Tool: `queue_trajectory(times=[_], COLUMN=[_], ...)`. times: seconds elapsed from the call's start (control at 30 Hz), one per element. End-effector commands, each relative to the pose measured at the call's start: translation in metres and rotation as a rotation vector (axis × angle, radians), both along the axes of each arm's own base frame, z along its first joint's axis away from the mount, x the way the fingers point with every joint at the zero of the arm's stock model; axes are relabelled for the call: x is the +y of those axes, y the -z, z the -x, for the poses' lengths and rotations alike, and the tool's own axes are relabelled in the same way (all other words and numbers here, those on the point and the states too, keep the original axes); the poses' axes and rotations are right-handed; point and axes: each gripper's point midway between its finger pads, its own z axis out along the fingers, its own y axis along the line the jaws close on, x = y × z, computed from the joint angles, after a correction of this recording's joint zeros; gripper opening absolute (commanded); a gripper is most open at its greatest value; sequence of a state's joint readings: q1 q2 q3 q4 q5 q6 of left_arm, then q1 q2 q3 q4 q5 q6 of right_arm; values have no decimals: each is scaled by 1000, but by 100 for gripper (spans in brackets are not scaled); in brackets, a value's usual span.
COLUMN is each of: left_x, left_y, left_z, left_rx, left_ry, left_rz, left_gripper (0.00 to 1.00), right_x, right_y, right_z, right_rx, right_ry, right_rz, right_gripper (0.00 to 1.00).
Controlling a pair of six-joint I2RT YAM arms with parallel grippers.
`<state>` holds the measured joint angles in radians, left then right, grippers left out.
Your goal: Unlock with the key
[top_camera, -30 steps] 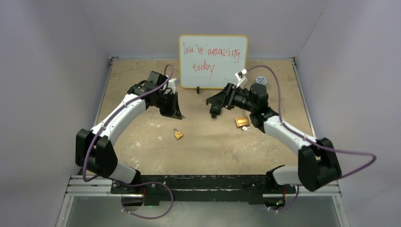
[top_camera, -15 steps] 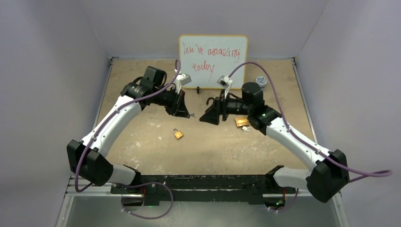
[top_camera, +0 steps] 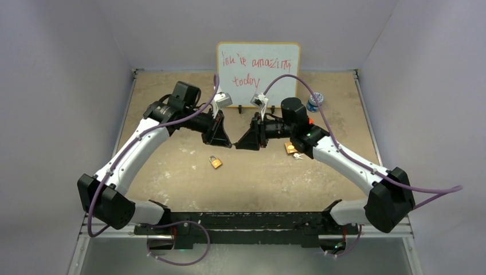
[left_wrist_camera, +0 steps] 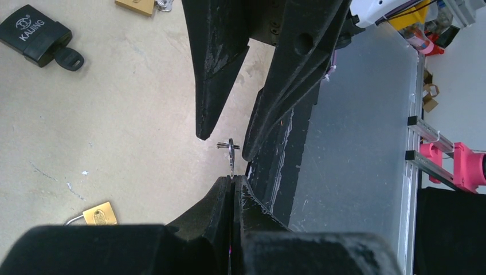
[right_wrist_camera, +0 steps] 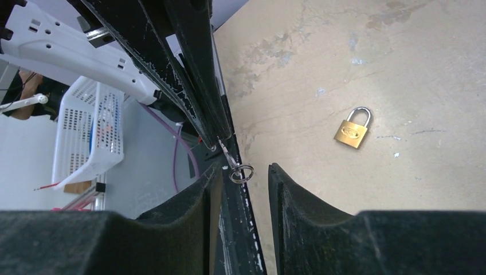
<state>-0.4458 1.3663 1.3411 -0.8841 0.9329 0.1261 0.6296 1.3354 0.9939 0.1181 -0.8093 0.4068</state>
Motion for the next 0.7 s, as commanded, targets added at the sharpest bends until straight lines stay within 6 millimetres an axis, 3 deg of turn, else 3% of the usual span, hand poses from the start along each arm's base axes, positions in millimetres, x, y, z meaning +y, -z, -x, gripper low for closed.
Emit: queue_trajectory(times=[0.0,0.43,0.5,0.67], left_x=[-1,-3,-3,-3], left_y=[-20,-13,-12,-11], left_z=[11,17,16,15], left_rx=[-73,-57,-56,-58], left_ry=[59,77,76,73], left_rz=[62,56,54,46], left_gripper=[0,0,0,0], right_x=[5,8,7,8], right_y=[-35,-54,-53,-49], right_z=[7,11,12,17], right_rx=[-85,-97,-97,-92], right_ry=[-54,-74,-76,-104], right_rz=[-85,-145,-145,-143], right_gripper=[38,54,48,23])
